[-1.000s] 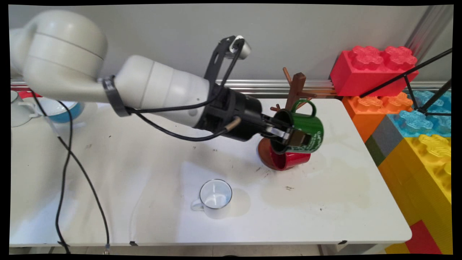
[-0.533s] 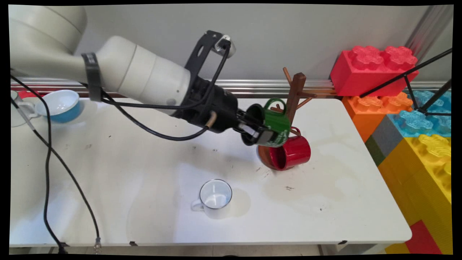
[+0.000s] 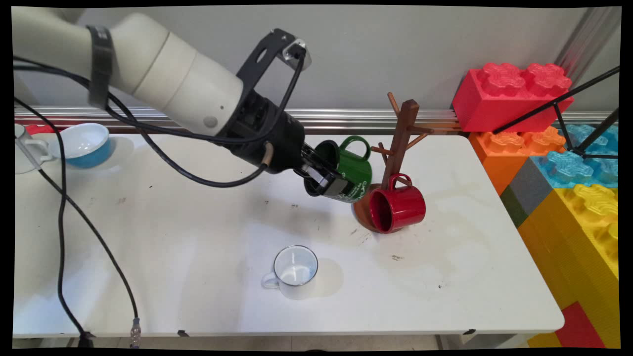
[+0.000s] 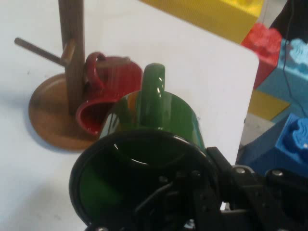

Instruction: Place the picked object on the table

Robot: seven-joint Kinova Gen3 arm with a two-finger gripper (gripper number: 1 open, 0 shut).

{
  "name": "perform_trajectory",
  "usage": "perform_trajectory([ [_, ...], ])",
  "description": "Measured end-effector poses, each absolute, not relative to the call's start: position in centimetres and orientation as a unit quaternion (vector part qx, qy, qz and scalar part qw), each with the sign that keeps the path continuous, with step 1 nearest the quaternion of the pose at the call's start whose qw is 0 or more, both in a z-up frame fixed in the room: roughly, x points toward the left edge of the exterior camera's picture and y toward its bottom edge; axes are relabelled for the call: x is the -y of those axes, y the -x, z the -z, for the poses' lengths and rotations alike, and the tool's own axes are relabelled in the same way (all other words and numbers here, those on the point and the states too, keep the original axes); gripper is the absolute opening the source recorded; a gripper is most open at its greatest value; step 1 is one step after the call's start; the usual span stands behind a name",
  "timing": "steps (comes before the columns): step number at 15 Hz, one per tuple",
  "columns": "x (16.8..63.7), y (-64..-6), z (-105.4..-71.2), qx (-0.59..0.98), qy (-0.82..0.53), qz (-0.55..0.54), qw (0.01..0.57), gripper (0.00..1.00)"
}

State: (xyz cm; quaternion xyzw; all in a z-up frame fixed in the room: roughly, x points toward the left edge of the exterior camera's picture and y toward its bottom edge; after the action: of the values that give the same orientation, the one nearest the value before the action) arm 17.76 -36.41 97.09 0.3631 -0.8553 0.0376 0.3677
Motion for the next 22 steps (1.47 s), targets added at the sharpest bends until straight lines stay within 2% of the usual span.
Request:
perform_trajectory([
  [5,37.2,-18.1,-98.7,0.873,-0.362,-0.059,0.322,0.0],
  [12,39.3,-17.6,-99.2,0.893,-0.361,-0.099,0.249,0.0],
  [22,44.2,-15.1,-95.7,0.928,-0.324,-0.132,0.131,0.0],
])
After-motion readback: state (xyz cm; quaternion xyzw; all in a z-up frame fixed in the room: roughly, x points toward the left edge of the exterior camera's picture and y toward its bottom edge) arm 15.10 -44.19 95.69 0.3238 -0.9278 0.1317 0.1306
